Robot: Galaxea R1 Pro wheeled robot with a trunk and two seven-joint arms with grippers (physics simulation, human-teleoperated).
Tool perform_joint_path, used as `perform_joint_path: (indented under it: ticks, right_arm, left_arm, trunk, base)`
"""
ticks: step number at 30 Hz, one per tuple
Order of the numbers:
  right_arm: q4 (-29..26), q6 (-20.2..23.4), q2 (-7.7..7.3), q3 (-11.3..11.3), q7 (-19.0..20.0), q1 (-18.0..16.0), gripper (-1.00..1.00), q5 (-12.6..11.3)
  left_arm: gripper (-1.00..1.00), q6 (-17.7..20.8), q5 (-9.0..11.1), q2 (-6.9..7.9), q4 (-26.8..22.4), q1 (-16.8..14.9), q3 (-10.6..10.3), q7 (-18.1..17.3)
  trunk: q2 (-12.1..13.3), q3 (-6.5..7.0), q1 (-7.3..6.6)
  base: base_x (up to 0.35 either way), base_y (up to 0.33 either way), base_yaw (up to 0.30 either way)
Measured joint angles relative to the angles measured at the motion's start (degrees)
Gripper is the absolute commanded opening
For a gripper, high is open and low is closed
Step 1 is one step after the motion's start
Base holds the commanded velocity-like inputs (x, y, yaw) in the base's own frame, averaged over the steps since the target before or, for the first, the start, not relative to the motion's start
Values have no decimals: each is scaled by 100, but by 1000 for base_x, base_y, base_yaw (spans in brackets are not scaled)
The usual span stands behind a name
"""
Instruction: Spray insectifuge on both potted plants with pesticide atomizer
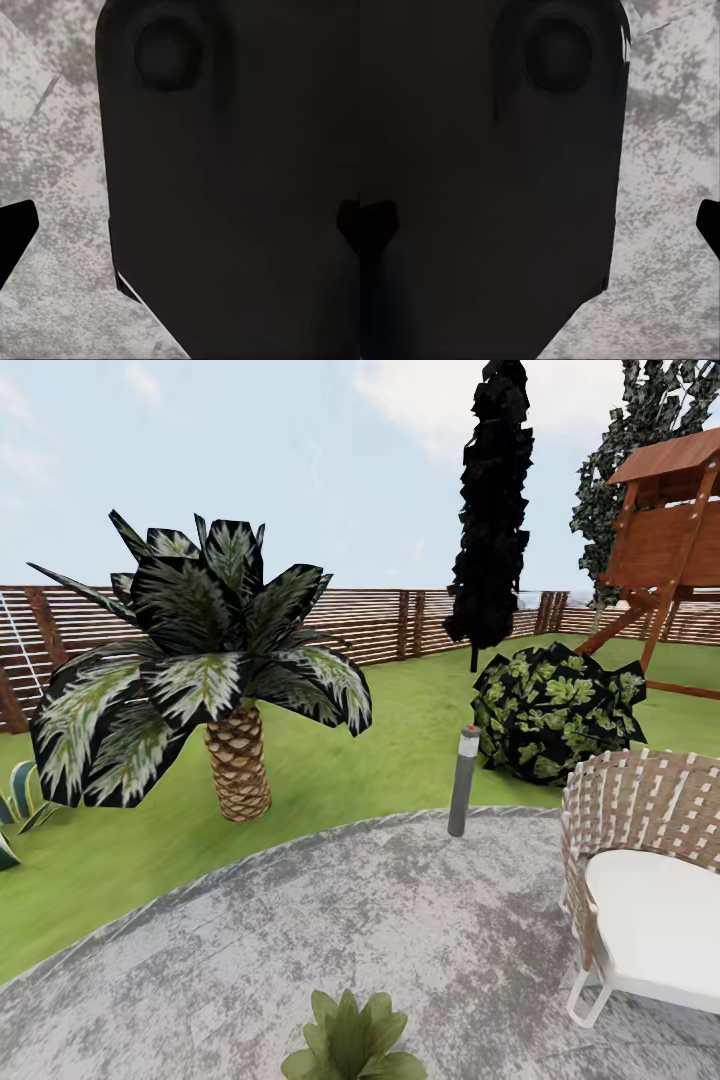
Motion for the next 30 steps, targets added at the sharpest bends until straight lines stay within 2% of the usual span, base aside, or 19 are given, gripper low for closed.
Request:
perform_joint_path:
  ticks: [11,22,30]
  right_arm:
    - [-270,-130,266,9,-12,-9,100,15]
    - [-331,-242,283,-8,-16,-9,100,15]
    - [-348,-465,266,5,-23,-9,100,22]
  left_arm:
    - [100,-48,33,-34,-49,-1,8,-8]
    - [100,-60,8,-25,-55,-1,-18,-8]
    - [100,-303,-15,-2,-60,-1,-55,-29]
  trunk:
    - [1,2,0]
    - [1,2,0]
    - [1,2,0]
  base:
    - [0,0,0]
    - [0,0,0]
    - [-8,1,0]
